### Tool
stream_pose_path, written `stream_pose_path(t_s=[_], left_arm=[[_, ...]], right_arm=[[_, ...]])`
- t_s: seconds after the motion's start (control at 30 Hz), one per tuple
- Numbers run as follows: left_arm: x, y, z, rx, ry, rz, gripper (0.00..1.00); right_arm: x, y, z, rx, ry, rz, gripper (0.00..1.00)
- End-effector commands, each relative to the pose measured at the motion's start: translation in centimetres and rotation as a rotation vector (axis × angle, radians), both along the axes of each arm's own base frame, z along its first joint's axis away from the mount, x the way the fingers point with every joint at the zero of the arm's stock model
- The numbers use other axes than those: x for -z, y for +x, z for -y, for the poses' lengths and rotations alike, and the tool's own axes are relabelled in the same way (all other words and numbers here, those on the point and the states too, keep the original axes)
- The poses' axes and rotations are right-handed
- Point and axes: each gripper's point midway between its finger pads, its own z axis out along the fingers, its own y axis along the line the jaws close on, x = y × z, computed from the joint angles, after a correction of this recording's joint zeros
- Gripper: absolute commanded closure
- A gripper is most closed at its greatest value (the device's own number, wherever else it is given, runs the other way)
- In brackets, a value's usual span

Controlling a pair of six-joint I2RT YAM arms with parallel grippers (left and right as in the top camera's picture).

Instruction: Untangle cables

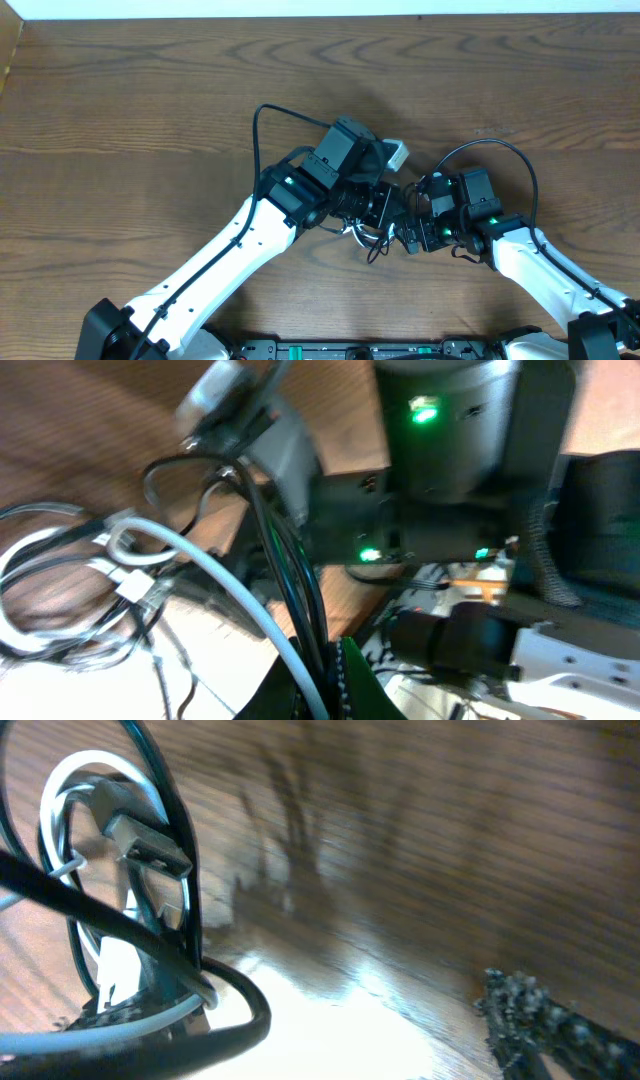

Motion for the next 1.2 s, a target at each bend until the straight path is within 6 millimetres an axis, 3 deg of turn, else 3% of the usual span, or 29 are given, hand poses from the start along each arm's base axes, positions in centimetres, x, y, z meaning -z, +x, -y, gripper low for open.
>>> stream_pose_path(t_s=[0.0,0.2,0.43,0.63,0.8,0.97,1.17], left_arm=[[-3.6,-0.5,1.2,0.035,-0.132,-0.019,0.92],[-5.2,-0.8,2.1,0.051,-0.212,-0.054,0.92],[-5.5,-0.9,2.3,0.046,-0.230,-0.081,0.92],[-4.5,1.5,1.2,-0.024,-0.172,0.014,0.92],[-4.1,3.1,-0.1,-0.078,-0.145,0.037,0.92],[-0.7,5.7,-4.2,-0.241,0.057,0.057,0.92],[2.7,6.5,-8.9,-0.385,0.313,0.074,0.92]], right_arm=[[-0.5,-0.4,-1.2,-0.023,0.064,-0.009,0.08],[-0.6,0.1,-1.2,-0.018,0.063,0.009,0.12],[0.0,0.8,0.6,0.110,-0.017,0.001,0.13],[0.6,1.1,2.2,0.226,-0.080,-0.017,0.18],[1.5,0.5,5.4,0.352,-0.227,-0.046,0.19],[1.8,0.1,6.3,0.371,-0.275,-0.052,0.17],[1.7,0.2,6.3,0.372,-0.274,-0.049,0.17]])
